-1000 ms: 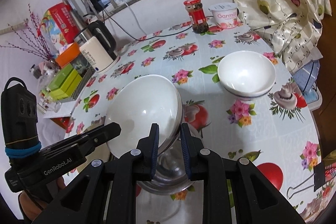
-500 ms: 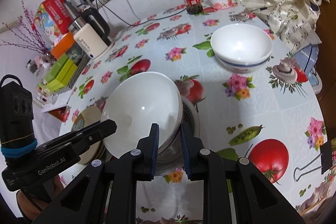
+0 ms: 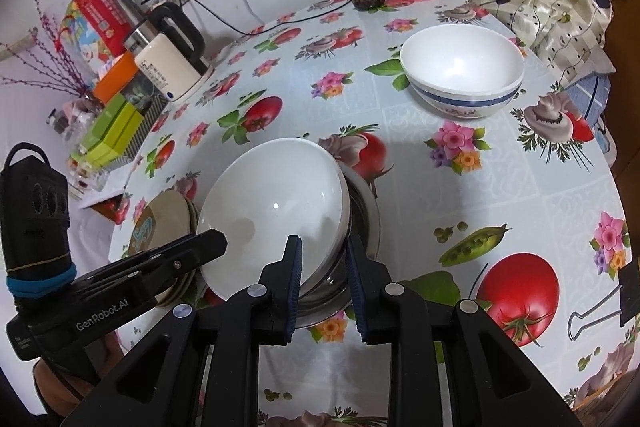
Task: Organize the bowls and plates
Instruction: 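Lower the white bowl into the steel bowl with the left gripper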
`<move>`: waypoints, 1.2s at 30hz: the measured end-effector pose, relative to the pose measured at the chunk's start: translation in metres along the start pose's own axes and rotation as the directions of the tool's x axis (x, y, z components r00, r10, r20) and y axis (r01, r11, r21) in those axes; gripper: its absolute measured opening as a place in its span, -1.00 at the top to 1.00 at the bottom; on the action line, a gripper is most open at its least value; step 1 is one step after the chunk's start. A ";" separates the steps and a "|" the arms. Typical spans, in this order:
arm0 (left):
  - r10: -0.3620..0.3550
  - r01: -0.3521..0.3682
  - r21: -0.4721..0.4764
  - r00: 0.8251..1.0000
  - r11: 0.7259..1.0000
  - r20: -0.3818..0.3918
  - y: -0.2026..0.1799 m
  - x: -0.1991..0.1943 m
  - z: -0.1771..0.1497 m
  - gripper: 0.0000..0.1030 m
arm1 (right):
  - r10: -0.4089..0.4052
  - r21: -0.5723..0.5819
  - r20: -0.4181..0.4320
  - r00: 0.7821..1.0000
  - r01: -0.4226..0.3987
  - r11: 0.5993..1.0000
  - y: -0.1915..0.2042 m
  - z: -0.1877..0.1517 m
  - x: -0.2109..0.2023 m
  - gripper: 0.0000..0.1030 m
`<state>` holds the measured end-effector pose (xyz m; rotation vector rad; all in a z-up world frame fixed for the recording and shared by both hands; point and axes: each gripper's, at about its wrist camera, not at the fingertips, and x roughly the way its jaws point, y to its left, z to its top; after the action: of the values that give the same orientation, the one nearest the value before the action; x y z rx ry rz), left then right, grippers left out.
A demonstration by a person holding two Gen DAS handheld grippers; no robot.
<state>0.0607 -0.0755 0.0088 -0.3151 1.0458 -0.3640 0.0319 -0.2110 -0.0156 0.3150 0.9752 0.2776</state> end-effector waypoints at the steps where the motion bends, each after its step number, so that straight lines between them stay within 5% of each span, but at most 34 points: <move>1: -0.002 0.002 -0.001 1.000 1.000 -0.002 0.000 0.000 0.000 0.60 | 0.000 -0.001 -0.001 1.000 0.000 1.000 0.000 0.000 0.000 0.55; 23: -0.028 0.028 -0.010 0.999 1.000 0.043 0.005 -0.009 0.009 0.60 | 0.009 0.000 0.033 0.999 -0.009 1.000 -0.002 0.005 -0.004 0.48; 36: -0.025 0.023 0.026 0.998 0.999 0.056 0.003 -0.005 0.009 0.60 | -0.004 -0.012 0.043 0.999 0.005 1.000 -0.005 0.007 -0.003 0.69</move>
<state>0.0667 -0.0702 0.0160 -0.3134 0.9816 -0.3878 0.0367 -0.2172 -0.0115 0.3065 0.9313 0.2715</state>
